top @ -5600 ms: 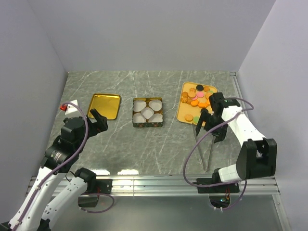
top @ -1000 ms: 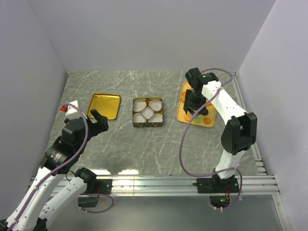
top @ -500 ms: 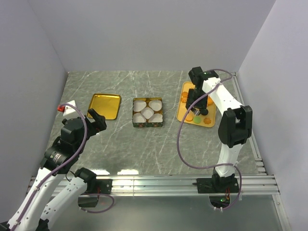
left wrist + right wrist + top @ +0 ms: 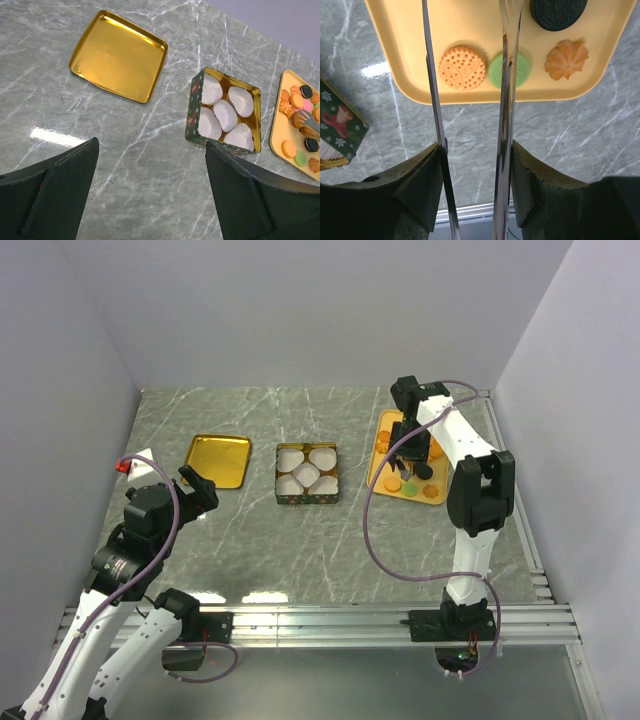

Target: Pack the cookies

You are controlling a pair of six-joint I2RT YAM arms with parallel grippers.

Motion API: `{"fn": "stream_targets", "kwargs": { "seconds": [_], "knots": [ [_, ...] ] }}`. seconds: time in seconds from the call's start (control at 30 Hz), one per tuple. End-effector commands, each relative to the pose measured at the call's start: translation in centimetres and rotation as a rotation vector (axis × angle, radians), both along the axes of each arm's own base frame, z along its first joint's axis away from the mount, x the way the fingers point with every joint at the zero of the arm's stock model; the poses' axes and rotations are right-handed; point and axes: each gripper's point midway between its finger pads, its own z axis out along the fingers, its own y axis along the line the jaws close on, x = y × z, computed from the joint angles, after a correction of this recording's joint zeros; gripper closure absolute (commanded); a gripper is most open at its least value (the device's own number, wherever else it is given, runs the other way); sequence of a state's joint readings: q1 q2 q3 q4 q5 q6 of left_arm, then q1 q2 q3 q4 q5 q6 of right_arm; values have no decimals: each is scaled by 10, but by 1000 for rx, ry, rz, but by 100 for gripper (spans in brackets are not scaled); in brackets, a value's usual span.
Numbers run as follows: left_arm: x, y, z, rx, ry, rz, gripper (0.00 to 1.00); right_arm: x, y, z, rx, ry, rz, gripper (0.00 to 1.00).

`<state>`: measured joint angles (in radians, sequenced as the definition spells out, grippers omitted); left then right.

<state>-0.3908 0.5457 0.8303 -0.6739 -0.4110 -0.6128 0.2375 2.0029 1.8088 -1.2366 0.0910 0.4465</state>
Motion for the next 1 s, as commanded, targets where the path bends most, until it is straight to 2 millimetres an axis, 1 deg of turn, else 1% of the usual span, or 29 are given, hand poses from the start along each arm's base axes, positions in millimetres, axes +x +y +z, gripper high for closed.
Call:
{"fn": "stream_targets", "kwargs": {
  "seconds": [0.0,0.1,0.2,0.47,0.57,0.8,0.97],
  "knots": [
    [4,-2,5,0,-24,-12,7,10,-12,12,-27,-32,-7,43],
    [4,-1,5,0,-24,-9,7,11,-15,11,-26,-29,-10,45],
    [4,-2,5,1,-22,-11,7,12,-13,10,-14,-29,-5,49],
    [5,-1,5,3,-21,-10,7,14,-10,3,4,-11,8,50],
    [5,-1,4,3,-19,-7,7,16,-10,5,3,-10,17,51],
    [5,3,5,1,-23,7,7,16,-11,9,-4,-7,26,62],
    [5,4,4,2,-23,9,7,20,-11,19,1,-26,28,65]
  ]
}}
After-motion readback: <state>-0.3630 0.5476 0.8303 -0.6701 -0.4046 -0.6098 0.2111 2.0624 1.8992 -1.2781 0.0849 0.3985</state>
